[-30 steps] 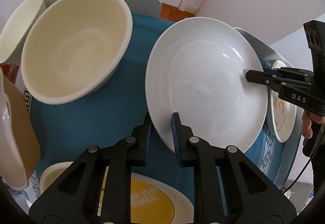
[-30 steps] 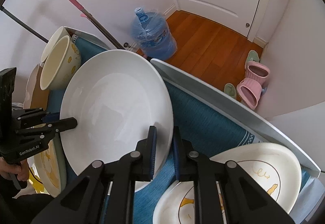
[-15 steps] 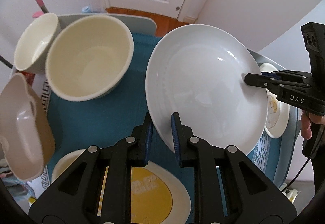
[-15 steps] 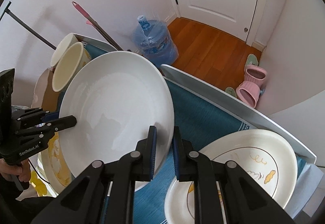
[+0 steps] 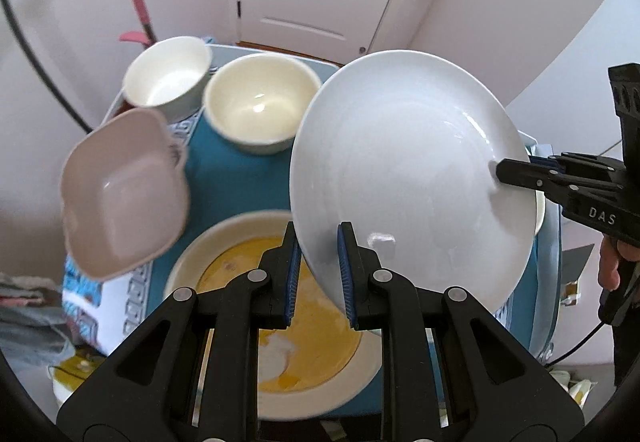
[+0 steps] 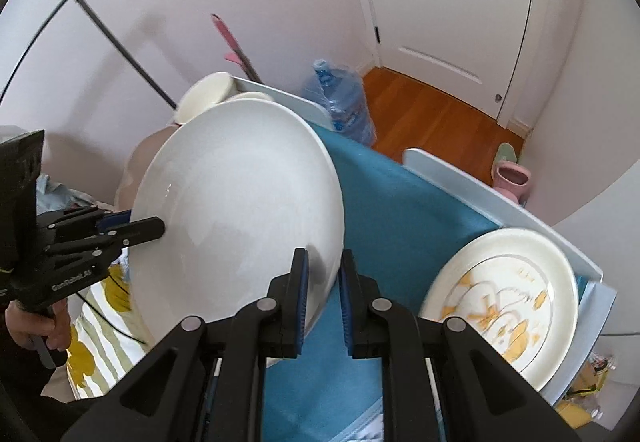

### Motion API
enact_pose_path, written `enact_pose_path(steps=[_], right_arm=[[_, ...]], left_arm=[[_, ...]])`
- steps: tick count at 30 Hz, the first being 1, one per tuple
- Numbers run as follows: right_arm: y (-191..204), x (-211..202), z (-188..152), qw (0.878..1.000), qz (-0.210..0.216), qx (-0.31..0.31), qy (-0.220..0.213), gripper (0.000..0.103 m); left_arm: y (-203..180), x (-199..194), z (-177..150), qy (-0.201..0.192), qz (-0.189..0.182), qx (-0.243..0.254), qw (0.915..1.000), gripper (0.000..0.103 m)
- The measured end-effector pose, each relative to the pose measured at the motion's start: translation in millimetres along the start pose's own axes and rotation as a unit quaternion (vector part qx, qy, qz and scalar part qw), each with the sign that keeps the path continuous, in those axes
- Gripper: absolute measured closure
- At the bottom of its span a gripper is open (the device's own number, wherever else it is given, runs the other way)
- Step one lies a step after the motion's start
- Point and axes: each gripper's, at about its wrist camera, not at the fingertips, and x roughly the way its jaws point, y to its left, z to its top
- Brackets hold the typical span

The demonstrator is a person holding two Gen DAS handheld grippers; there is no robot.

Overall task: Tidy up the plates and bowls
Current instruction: 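Lower the plain white plate onto the yellow duck plate and open both grippers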

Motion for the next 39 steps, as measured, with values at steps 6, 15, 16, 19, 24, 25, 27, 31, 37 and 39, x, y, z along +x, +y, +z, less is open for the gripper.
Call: enact_pose_path(steps=[6,15,16,19,24,25,27,31,37,39], right_arm=[[46.9,-1.0,-29.6,1.000,-0.007,0.023,-0.016,0.089],[90.4,42.3,-83.0,0.994,-0.031,0.105,-0.004,0.089],[92.9,46.2,-87.0,0.993,-0.035,0.111,-0.004,0.089],[102.4,57.8,-98.3,0.990,-0.052,0.134,-0.006,0.089],[108.3,67.4,-108.3,0.983,-0.062,0.172,-0.021,0.089],[110.8,67.3,-108.6,0.982,-0.066,0.173,-0.023,0.089],[115.1,68.1,-109.9,0.981,-0.075,0.176,-0.027,0.089],[121.5,69.4,-113.6,0.980,-0.085,0.180,-0.030,0.089],[124.1,66.9,-115.0,0.978,-0.104,0.178,-0.032,0.089],[124.5,67.4,-115.1,0.977,-0.107,0.179,-0.033,0.089]], left_arm=[[36.4,-15.7,-39.9,0.019,-0.018,0.015,0.9996,0.087],[79.5,14.6,-77.4,0.073,-0.037,0.058,0.9950,0.087],[81.0,17.1,-77.5,0.076,-0.037,0.064,0.9943,0.087],[83.8,26.7,-85.3,0.085,-0.043,0.088,0.9915,0.087],[93.7,45.2,-85.2,0.088,-0.055,0.109,0.9886,0.086],[94.0,45.5,-85.6,0.088,-0.056,0.112,0.9883,0.086],[95.7,48.6,-86.1,0.087,-0.052,0.119,0.9877,0.086],[97.5,57.4,-84.2,0.090,-0.046,0.125,0.9869,0.086],[95.0,61.0,-83.6,0.087,-0.036,0.141,0.9855,0.086],[92.0,60.8,-83.4,0.084,-0.028,0.150,0.9847,0.086]])
